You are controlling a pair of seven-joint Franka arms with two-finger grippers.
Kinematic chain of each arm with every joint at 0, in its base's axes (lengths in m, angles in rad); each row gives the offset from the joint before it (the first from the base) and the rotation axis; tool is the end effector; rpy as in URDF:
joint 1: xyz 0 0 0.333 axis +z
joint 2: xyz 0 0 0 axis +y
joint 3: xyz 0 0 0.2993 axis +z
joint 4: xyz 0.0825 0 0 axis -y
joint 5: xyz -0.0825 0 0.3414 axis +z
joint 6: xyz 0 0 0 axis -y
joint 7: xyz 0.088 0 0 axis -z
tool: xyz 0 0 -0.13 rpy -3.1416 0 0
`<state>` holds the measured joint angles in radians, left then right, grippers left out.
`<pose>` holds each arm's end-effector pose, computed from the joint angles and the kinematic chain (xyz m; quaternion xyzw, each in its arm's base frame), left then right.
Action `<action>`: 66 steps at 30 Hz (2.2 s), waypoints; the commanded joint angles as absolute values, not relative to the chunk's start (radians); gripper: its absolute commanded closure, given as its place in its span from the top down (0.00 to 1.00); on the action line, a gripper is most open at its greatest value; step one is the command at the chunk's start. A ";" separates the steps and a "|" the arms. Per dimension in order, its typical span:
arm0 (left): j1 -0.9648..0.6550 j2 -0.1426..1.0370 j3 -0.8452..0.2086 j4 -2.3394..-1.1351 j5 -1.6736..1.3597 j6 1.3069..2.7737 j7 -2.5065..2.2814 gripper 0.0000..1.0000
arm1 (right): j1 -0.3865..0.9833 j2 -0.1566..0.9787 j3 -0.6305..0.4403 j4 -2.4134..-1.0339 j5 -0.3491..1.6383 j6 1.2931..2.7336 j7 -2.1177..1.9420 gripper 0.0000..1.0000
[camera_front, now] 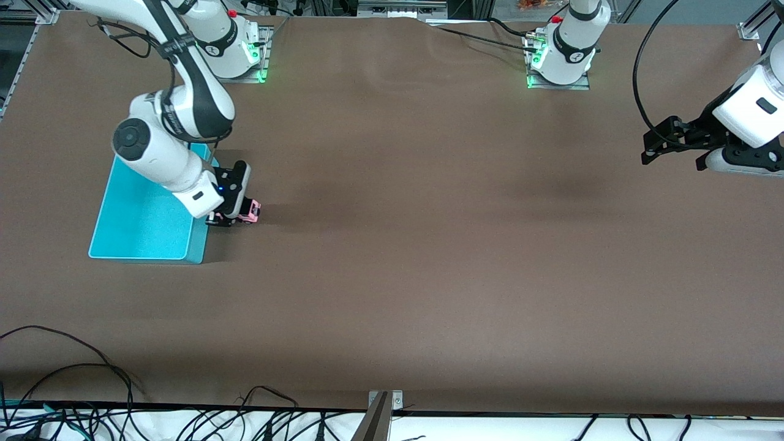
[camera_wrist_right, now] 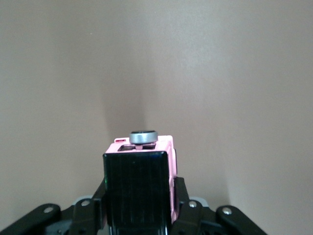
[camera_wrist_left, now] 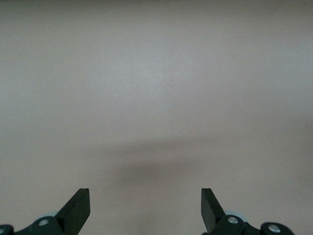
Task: Wind and store pink jeep toy
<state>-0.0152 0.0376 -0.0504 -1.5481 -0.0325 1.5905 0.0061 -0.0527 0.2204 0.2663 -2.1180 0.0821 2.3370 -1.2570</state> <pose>0.5235 -0.0381 0.5769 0.9992 -0.0355 0.0019 0.0173 0.5246 0.1149 0.3035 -0.7611 -0.6460 -0.0312 0.0494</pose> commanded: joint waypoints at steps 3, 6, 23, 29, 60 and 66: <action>-0.026 0.044 -0.037 -1.522 -0.058 1.572 0.002 1.00 | -0.061 0.167 0.158 -2.022 0.094 2.085 -1.322 0.12; -0.026 0.045 -0.037 -1.522 -0.058 1.572 0.002 1.00 | -0.061 0.134 0.109 -2.029 0.098 2.043 -1.388 0.12; -0.020 0.037 -0.037 -1.523 -0.092 1.574 0.008 1.00 | -0.061 0.103 -0.110 -2.236 0.172 2.045 -1.696 0.12; 0.009 -0.032 -0.041 -1.571 -0.141 1.563 0.012 1.00 | -0.063 0.115 -0.118 -2.325 0.192 2.154 -1.766 0.12; -0.011 -0.037 -0.117 -1.598 0.002 1.539 0.000 1.00 | -0.120 0.275 -0.133 -2.329 0.256 2.207 -1.861 1.00; 0.009 -0.034 -0.112 -1.605 -0.014 1.528 0.005 1.00 | -0.115 0.261 -0.120 -2.267 0.256 2.165 -1.887 1.00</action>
<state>-0.0071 -0.0287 -0.1148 -1.5993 -0.0206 1.5430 0.0044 -0.1139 0.2758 -0.1311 -2.3232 0.2314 2.2157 -1.8479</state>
